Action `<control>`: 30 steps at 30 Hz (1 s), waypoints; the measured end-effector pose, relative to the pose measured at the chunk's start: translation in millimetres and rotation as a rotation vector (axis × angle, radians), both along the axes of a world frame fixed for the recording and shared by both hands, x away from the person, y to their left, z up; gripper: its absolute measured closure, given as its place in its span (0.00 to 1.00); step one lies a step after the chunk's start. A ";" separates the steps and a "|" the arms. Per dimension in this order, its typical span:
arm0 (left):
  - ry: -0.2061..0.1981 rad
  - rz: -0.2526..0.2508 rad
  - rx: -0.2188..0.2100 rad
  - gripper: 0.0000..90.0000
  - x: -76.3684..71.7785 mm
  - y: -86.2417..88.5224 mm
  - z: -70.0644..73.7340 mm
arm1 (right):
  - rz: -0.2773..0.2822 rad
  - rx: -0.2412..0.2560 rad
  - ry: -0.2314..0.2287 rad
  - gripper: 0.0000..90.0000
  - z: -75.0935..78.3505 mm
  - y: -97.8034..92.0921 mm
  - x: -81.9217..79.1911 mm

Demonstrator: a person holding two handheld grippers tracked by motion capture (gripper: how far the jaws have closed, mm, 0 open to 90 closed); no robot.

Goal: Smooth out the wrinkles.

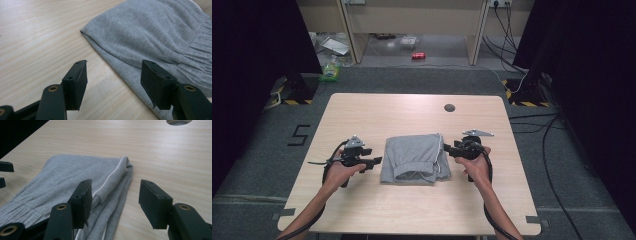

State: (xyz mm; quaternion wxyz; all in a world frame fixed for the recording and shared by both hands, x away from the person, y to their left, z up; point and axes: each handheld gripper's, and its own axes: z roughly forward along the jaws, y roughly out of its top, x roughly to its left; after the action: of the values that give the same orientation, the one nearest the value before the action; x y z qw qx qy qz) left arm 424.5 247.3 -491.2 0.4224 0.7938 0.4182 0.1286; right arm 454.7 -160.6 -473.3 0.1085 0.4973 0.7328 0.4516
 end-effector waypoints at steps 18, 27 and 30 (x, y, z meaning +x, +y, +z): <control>0.002 -0.013 -0.006 0.37 -18.7 3.9 -2.8 | -0.011 0.000 -0.012 0.41 2.8 -3.4 -18.1; 0.014 -0.024 -0.005 0.35 -31.0 5.3 -6.8 | 0.015 -0.031 -0.011 0.39 0.6 0.5 -32.8; 0.010 -0.023 -0.005 0.34 -34.8 5.7 -6.3 | 0.016 -0.033 -0.011 0.39 0.7 2.1 -34.5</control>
State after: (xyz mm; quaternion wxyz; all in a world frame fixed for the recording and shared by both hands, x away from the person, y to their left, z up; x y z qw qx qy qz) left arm 389.7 253.0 -497.5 0.4236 0.7982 0.4116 0.1188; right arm 420.3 -158.6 -472.6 0.1169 0.4870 0.7437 0.4428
